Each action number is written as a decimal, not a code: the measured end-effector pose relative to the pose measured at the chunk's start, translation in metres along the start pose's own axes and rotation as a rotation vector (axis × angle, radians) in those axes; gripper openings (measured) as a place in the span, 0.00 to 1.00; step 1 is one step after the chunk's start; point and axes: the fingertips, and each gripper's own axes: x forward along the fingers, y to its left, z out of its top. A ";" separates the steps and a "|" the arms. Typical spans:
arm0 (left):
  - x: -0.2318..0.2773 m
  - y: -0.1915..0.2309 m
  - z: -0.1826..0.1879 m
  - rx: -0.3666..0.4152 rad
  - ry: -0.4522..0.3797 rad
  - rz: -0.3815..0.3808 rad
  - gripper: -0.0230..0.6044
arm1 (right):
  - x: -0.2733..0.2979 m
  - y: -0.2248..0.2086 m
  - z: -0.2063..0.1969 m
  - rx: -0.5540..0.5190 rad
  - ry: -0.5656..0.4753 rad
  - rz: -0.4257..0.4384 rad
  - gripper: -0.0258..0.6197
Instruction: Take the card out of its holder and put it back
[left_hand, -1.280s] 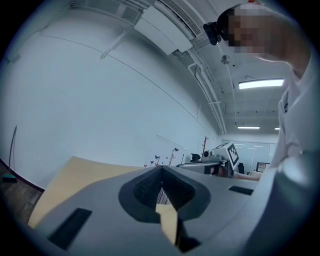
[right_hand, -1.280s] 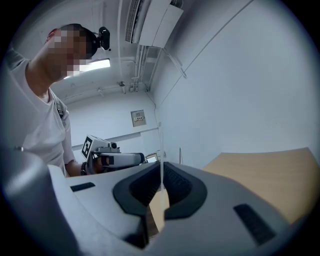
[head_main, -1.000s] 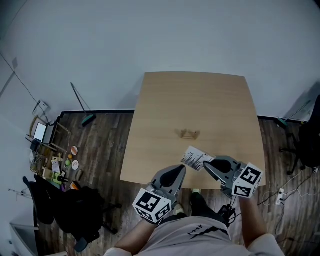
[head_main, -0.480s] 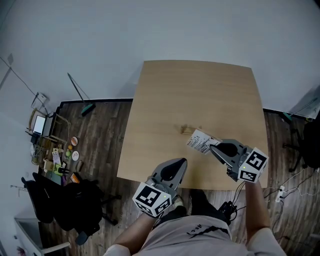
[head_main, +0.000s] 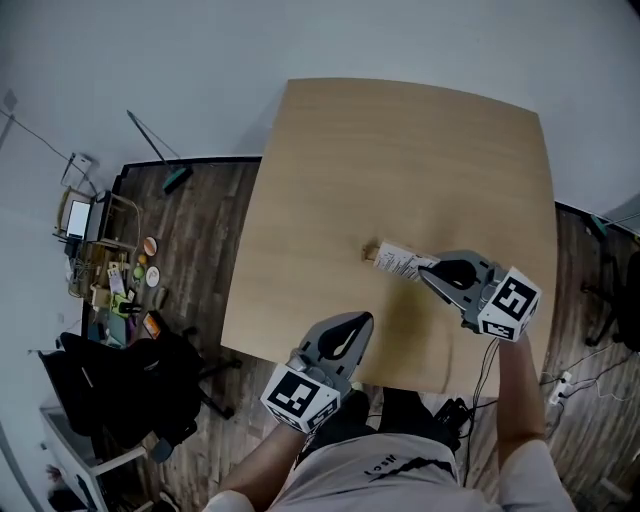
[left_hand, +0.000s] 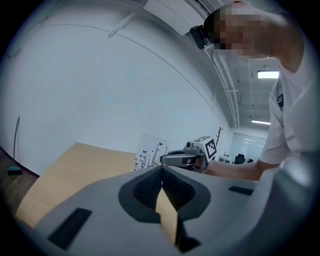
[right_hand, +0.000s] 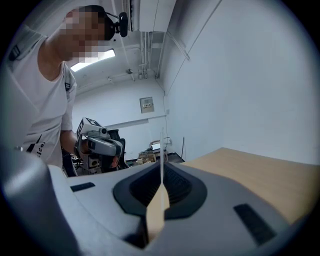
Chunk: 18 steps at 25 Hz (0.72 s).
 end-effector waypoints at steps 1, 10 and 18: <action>0.006 0.004 -0.003 -0.003 0.013 0.010 0.06 | 0.005 -0.010 -0.007 0.005 0.007 0.014 0.08; 0.035 0.026 -0.040 -0.064 0.097 0.075 0.06 | 0.042 -0.056 -0.058 0.048 0.035 0.107 0.08; 0.048 0.035 -0.064 -0.103 0.135 0.104 0.06 | 0.073 -0.075 -0.093 0.066 0.050 0.156 0.08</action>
